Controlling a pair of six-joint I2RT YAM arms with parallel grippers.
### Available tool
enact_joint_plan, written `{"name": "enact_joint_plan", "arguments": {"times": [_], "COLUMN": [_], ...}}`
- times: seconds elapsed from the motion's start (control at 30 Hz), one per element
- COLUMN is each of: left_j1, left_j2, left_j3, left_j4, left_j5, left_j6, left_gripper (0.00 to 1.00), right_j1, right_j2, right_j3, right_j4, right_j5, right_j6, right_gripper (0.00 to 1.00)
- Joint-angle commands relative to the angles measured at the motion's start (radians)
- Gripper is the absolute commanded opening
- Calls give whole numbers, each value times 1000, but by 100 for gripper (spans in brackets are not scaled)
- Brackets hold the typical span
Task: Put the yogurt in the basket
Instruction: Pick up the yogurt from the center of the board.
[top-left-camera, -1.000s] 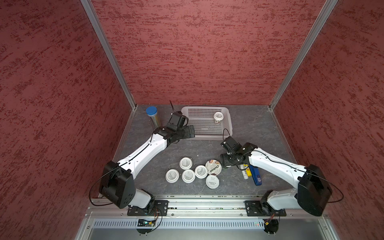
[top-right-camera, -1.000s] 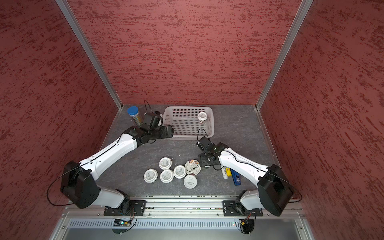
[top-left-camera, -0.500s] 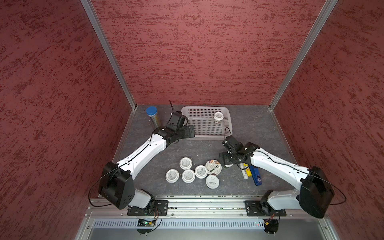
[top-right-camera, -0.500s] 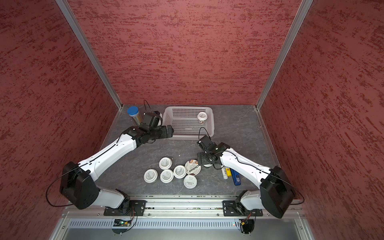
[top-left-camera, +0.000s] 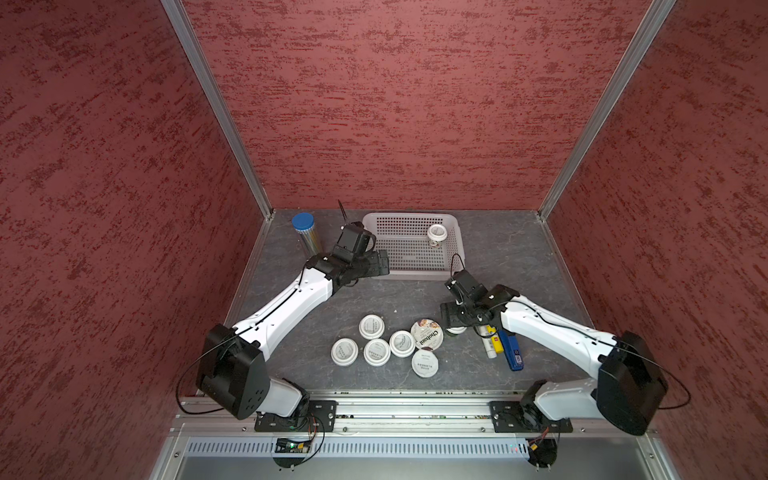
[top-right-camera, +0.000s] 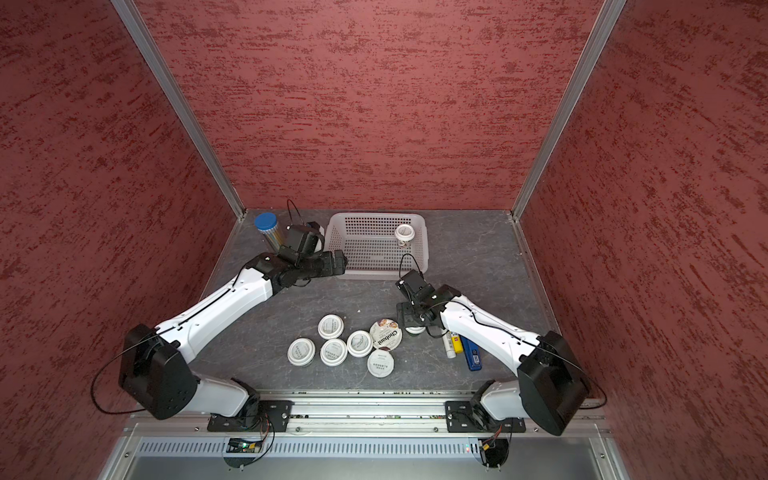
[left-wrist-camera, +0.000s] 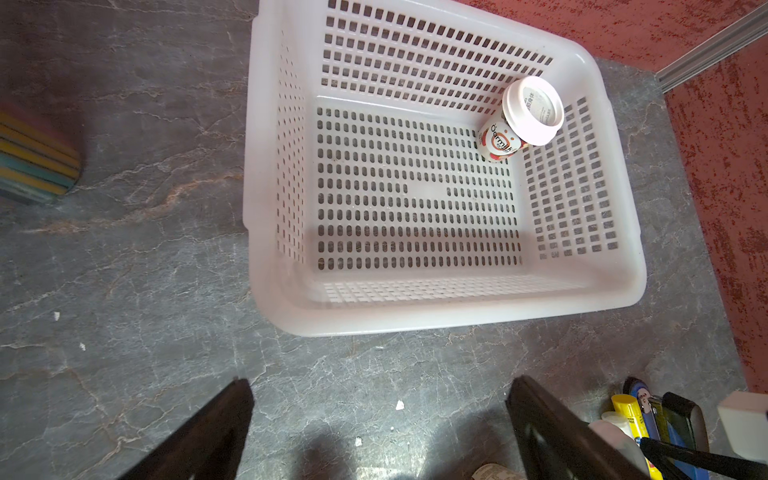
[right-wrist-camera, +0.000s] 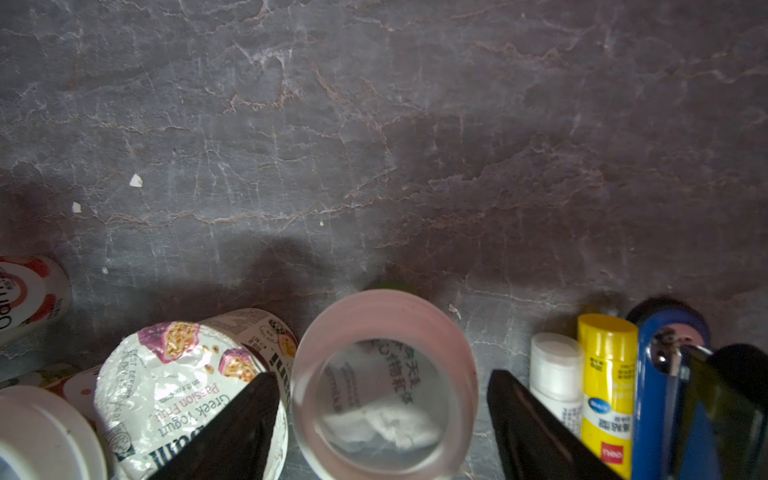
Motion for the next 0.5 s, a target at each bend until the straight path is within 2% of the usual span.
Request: {"name": "enact_joint_plan", "arguments": {"times": [0.0,0.47], "left_j1": [3,3], "left_j2": [-13,2], "left_j3": [-11,-9], "left_j4": [-1,5], "left_j5": [0,5], "left_j6": [4,0], "left_gripper": [100,100], "right_j1": [-7,-6], "right_j2": [7,0], "right_j3": [-23,-37], "right_j4": [28,18], "right_j5": [-19,7], "right_j6": [7,-3], "right_gripper": [83,76]}}
